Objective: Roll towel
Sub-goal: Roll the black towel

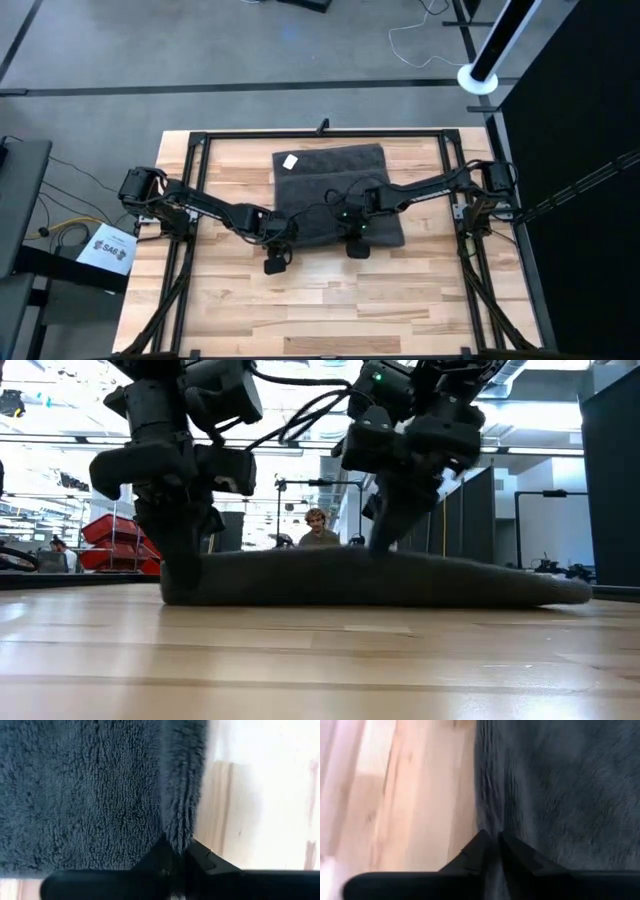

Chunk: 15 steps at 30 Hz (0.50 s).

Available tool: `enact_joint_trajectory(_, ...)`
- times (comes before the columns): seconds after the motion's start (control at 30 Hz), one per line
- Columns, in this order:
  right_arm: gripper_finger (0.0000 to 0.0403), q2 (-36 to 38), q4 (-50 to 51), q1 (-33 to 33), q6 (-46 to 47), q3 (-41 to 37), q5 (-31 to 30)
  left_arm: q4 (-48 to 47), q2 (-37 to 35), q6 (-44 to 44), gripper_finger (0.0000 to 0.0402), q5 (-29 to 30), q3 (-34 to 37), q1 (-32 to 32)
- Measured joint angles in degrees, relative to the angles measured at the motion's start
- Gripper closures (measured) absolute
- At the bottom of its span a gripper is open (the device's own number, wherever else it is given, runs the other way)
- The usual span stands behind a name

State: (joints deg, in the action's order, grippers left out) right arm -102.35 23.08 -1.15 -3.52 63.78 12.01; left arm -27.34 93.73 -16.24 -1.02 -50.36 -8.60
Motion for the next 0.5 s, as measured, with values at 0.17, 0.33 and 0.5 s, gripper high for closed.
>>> enact_joint_trajectory(0.17, 0.0278, 0.04, 3.25, -2.97, -2.89, -0.03, -1.53, -1.16, 0.0, -0.03, 0.0399, -0.17, 0.01, 0.81)
enact_joint_trajectory(0.33, 0.0219, 0.05, 8.97, -7.28, -3.01, -0.03, -3.76, -2.0, 0.0, 0.93, 0.0399, -0.17, 0.02, 0.81)
enact_joint_trajectory(0.5, 0.0189, 0.06, 19.34, -12.33, -1.86, -0.05, -13.27, -2.3, 0.0, 1.15, 0.0399, -0.17, 0.02, 0.81)
